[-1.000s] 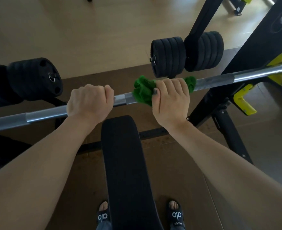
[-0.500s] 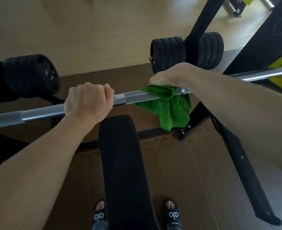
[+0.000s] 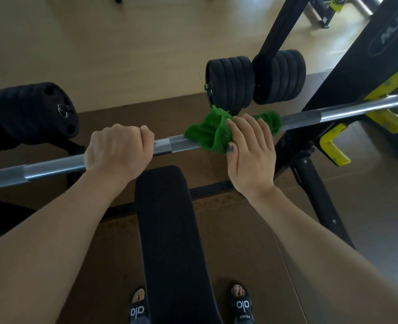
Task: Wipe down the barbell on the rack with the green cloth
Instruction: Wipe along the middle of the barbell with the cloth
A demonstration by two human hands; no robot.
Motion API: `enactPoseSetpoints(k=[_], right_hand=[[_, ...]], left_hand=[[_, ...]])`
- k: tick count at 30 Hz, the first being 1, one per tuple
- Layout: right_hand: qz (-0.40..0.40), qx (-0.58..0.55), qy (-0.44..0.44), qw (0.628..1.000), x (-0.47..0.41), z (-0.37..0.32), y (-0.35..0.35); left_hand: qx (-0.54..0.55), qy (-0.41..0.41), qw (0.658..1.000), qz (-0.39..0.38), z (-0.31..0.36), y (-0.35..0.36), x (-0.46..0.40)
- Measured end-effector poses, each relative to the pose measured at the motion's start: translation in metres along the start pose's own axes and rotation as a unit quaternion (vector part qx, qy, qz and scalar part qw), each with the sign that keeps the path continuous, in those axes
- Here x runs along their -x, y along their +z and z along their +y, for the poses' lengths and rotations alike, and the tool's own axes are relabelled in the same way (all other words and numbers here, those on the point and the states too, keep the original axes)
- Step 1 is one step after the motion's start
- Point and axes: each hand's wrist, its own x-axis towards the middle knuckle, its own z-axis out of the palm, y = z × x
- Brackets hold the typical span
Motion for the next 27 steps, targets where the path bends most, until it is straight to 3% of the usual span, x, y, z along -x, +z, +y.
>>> enactPoseSetpoints(k=[6, 8, 10, 12, 14, 16, 17, 19, 21, 22, 23, 25, 26, 27], right_hand=[[-0.023, 0.038, 0.035, 0.998, -0.047, -0.005, -0.002], [-0.142, 0.102, 0.036, 0.984, -0.069, -0.004, -0.010], [-0.279, 0.090, 0.014, 0.956, -0.089, 0.004, -0.015], [-0.422, 0.030, 0.007, 0.906, -0.109, 0.008, -0.020], [-0.573, -0.037, 0.087, 0.814, -0.131, 0.015, -0.014], [-0.673, -0.077, 0.193, 0.710, -0.147, 0.018, -0.003], [-0.705, -0.066, 0.196, 0.679, -0.153, 0.017, 0.001], [-0.737, -0.038, 0.152, 0.658, -0.157, 0.016, 0.006], [-0.717, -0.041, 0.146, 0.680, -0.154, 0.014, 0.006], [-0.686, -0.049, 0.151, 0.710, -0.149, 0.011, 0.001], [-0.629, -0.048, 0.145, 0.763, -0.141, 0.008, -0.004], [-0.401, 0.042, 0.101, 0.909, -0.109, -0.001, -0.012], [-0.270, 0.074, 0.092, 0.955, -0.088, -0.006, -0.014], [-0.167, 0.073, 0.093, 0.979, -0.071, -0.012, -0.016]], left_hand=[[-0.002, 0.009, 1.000, 0.002, -0.001, 0.001, -0.001], [-0.003, 0.009, 1.000, -0.002, 0.000, 0.002, -0.001], [-0.005, 0.003, 1.000, -0.004, 0.001, 0.002, -0.001], [-0.002, -0.001, 1.000, -0.005, 0.002, 0.001, 0.000], [-0.002, -0.002, 1.000, -0.007, 0.003, 0.000, 0.000], [-0.002, 0.000, 1.000, -0.008, 0.002, 0.001, -0.001], [-0.002, 0.002, 1.000, -0.007, 0.001, 0.001, -0.001], [-0.004, 0.008, 1.000, -0.004, 0.001, 0.002, -0.001], [0.000, 0.006, 1.000, -0.003, 0.001, 0.001, -0.001], [0.001, 0.005, 1.000, -0.002, 0.002, 0.000, -0.001], [-0.001, 0.004, 1.000, 0.000, 0.002, 0.000, -0.002], [-0.003, 0.002, 1.000, -0.001, 0.002, -0.001, -0.001], [0.000, 0.001, 1.000, -0.001, 0.003, -0.001, 0.000], [0.003, -0.001, 1.000, 0.001, 0.003, -0.001, 0.000]])
